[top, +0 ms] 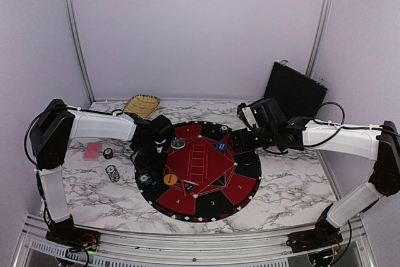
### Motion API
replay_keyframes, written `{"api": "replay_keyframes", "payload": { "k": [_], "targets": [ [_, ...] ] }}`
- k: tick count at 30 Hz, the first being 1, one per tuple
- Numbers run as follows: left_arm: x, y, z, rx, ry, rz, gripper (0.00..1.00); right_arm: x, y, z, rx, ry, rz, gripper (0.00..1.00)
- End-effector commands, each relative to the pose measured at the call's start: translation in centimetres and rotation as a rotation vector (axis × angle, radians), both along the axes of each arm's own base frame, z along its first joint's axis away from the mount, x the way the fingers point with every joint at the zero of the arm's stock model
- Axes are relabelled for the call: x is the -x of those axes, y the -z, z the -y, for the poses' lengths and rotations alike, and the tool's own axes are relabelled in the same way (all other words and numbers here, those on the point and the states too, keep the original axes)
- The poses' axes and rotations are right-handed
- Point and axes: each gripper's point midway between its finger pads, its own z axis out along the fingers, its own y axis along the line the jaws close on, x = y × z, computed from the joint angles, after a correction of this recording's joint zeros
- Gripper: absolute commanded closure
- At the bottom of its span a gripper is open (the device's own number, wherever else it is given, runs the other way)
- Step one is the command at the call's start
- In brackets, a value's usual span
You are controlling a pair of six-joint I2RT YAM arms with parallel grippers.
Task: Distribute texas hold em gaming equipment
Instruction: Place the poker chips pile at the big blind area.
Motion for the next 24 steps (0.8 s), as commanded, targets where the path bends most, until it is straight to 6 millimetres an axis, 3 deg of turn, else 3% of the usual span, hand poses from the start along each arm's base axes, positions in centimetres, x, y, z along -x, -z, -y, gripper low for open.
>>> {"api": "replay_keyframes", "payload": {
  "k": [1,16,24],
  "targets": [
    [0.29,1.25,-0.04,-0.014,0.001,-0.011,0.66,-0.32,-0.95,0.16,-0.02,0.018,0.018,0.13],
    [0.65,1.82,-0.64,-0.038,0.006,-0.015,0.5,-0.31,-1.39,0.24,-0.019,0.018,0.022,0.13],
    [0.14,1.06,-0.42,-0.03,0.011,0.007,0.42,-0.44,-1.77,0.25,-0.017,0.019,0.028,0.13]
  ]
}}
